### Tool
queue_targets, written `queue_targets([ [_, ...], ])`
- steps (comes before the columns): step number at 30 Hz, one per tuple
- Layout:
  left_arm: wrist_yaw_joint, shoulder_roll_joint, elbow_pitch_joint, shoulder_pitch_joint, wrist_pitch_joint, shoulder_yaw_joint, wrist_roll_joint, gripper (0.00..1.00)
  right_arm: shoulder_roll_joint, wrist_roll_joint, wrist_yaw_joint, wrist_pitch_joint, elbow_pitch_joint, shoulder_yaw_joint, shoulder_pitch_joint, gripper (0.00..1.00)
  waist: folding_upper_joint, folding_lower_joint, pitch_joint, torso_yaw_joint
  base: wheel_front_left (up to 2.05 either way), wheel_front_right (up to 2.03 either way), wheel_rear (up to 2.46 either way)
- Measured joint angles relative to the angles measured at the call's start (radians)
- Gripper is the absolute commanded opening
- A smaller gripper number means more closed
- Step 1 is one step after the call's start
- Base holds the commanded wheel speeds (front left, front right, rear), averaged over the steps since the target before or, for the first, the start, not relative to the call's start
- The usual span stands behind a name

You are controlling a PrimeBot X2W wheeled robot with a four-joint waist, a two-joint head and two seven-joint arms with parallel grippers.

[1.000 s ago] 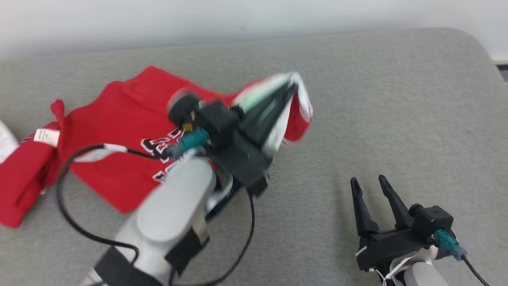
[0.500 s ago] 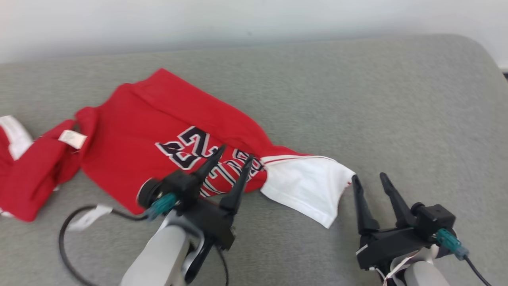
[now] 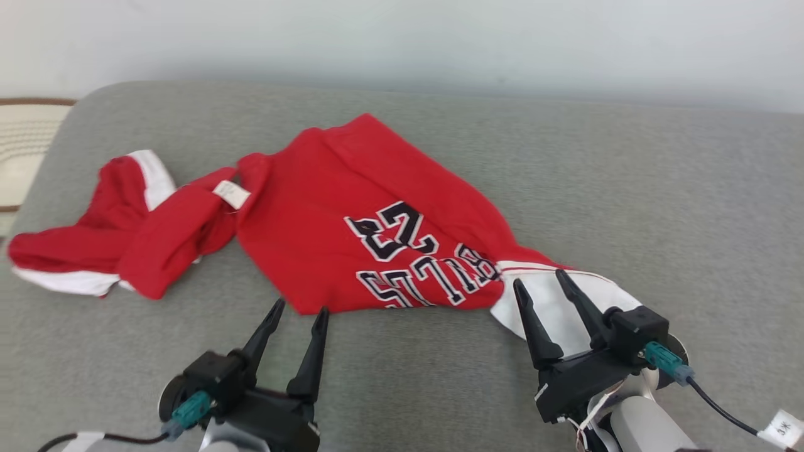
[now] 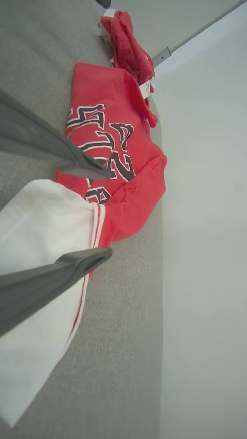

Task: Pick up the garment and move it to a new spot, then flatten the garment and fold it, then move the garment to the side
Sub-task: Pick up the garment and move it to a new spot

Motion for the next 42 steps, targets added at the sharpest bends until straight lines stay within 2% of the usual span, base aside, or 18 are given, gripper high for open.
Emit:
queue_targets([
  [7, 0.000, 0.000, -0.005, 0.063, 0.000, 0.040, -0.019, 1.00, 0.017, -0.026, 0.000, 0.000, 0.148, -0.023, -0.036, 1.00, 0.0000, 0.0000, 0.002, 0.086, 0.00, 0.00, 0.00],
  [14, -0.003, 0.000, -0.008, 0.074, 0.000, 0.044, -0.032, 1.00, 0.039, -0.091, 0.000, 0.000, 0.269, -0.102, -0.055, 1.00, 0.0001, 0.0000, 0.013, 0.135, 0.00, 0.00, 0.00],
  [15, -0.003, 0.000, -0.009, 0.074, 0.000, 0.042, -0.033, 1.00, 0.042, -0.095, 0.000, 0.000, 0.276, -0.112, -0.055, 0.78, 0.0001, 0.0000, 0.016, 0.137, 0.00, 0.00, 0.00],
  [16, -0.002, 0.000, -0.010, 0.074, 0.000, 0.042, -0.034, 1.00, 0.045, -0.101, 0.000, -0.001, 0.279, -0.118, -0.056, 0.44, 0.0001, 0.0000, 0.018, 0.137, 0.00, 0.00, 0.00],
  [17, -0.002, 0.000, -0.012, 0.074, 0.000, 0.042, -0.035, 1.00, 0.047, -0.107, 0.000, -0.001, 0.280, -0.124, -0.058, 0.33, 0.0001, 0.0000, 0.019, 0.136, 0.00, 0.00, 0.00],
  [19, -0.001, 0.000, -0.016, 0.074, 0.000, 0.042, -0.041, 1.00, 0.049, -0.115, 0.000, 0.000, 0.278, -0.134, -0.059, 0.00, 0.0001, 0.0000, 0.020, 0.130, 0.00, 0.00, 0.00],
  [22, -0.003, 0.000, -0.018, 0.074, 0.000, 0.039, -0.042, 1.00, 0.048, -0.116, 0.000, 0.000, 0.267, -0.149, -0.052, 0.03, 0.0001, 0.0001, 0.019, 0.120, 0.00, 0.00, 0.00],
  [23, -0.003, 0.000, -0.017, 0.074, 0.000, 0.037, -0.044, 1.00, 0.046, -0.118, 0.000, 0.000, 0.263, -0.153, -0.049, 0.22, 0.0002, 0.0001, 0.018, 0.117, 0.00, 0.00, 0.00],
  [24, -0.003, 0.000, -0.017, 0.074, 0.000, 0.035, -0.045, 1.00, 0.044, -0.122, 0.000, 0.000, 0.261, -0.154, -0.044, 0.24, 0.0001, 0.0000, 0.018, 0.113, 0.00, 0.00, 0.00],
  [25, -0.003, 0.000, -0.016, 0.074, 0.000, 0.033, -0.048, 1.00, 0.042, -0.124, 0.000, 0.000, 0.259, -0.154, -0.034, 0.14, 0.0001, 0.0000, 0.016, 0.109, 0.00, 0.00, 0.00],
  [26, -0.003, 0.000, -0.016, 0.074, 0.000, 0.031, -0.053, 1.00, 0.039, -0.124, 0.000, 0.000, 0.259, -0.153, -0.024, 0.14, 0.0001, 0.0000, 0.015, 0.105, 0.00, 0.00, 0.00],
  [27, -0.003, 0.000, -0.014, 0.074, 0.000, 0.029, -0.057, 1.00, 0.036, -0.123, 0.000, 0.000, 0.258, -0.155, -0.013, 0.00, 0.0002, 0.0000, 0.014, 0.102, 0.00, 0.00, 0.00],
  [36, -0.006, 0.000, -0.013, 0.087, 0.000, 0.022, -0.066, 1.00, 0.000, -0.116, 0.000, 0.000, 0.174, -0.188, 0.014, 0.00, 0.0001, 0.0000, -0.002, 0.081, 0.00, 0.00, 0.00],
  [42, -0.007, 0.000, -0.009, 0.091, 0.000, 0.025, -0.067, 1.00, -0.119, -0.157, 0.000, 0.000, 0.025, -0.291, -0.035, 0.00, 0.0001, 0.0001, -0.015, 0.061, 0.00, 0.00, 0.00],
])
